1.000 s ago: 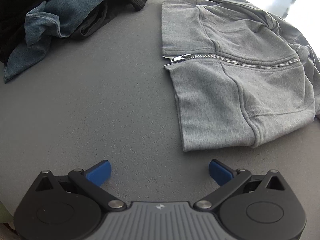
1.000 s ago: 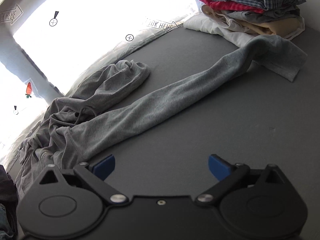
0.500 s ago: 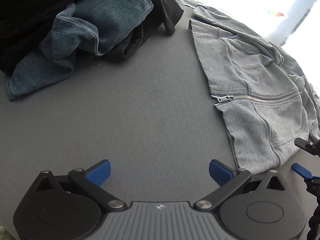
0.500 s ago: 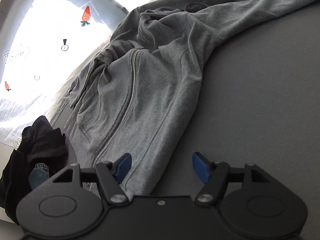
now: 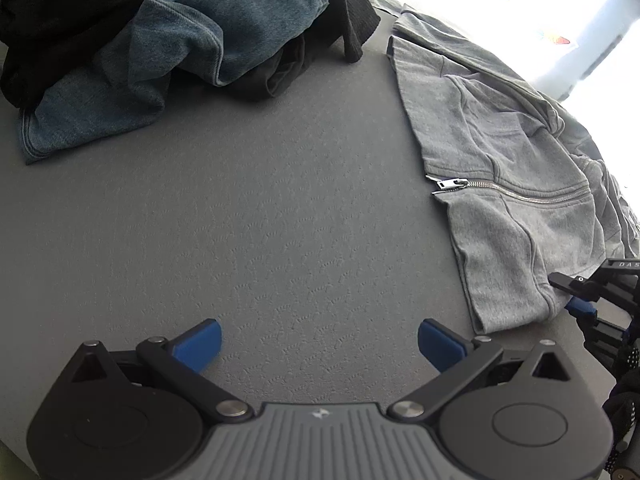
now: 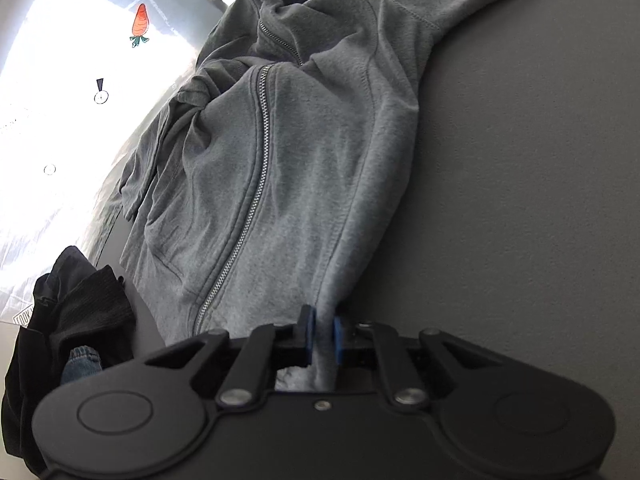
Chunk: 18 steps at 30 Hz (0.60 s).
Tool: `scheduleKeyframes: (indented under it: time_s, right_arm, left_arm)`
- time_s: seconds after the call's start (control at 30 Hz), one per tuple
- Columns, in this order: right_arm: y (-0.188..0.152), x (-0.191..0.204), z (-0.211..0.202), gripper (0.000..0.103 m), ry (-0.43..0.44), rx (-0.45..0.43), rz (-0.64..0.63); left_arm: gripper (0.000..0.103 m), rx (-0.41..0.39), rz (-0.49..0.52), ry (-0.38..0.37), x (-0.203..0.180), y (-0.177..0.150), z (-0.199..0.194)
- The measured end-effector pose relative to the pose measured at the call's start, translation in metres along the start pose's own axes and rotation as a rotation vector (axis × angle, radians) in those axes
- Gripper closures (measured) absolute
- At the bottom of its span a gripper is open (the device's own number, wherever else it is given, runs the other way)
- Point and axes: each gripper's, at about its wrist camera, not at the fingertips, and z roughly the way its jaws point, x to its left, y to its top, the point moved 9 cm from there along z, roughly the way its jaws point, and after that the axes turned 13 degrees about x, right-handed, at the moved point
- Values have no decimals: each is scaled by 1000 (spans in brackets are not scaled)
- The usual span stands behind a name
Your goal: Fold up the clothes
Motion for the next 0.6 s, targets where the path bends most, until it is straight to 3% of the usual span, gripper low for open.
scheduleKeyframes:
  time_s: [0.23, 0.4, 0.53, 0.6]
  right_arm:
    - [21, -73, -66, 99, -38, -83, 78]
    - [56, -147, -130, 99, -99, -174, 109]
    - [87, -180, -174, 99, -235, -265, -19]
    - [91, -182, -179, 99, -284, -263, -100]
  left_arm:
    - [6, -75, 9, 46, -18, -8, -17]
    - [19, -84, 29, 61, -46, -23, -15]
    - [24, -94, 145, 58, -92, -31, -8]
    - [24, -93, 209, 40, -120, -31, -4]
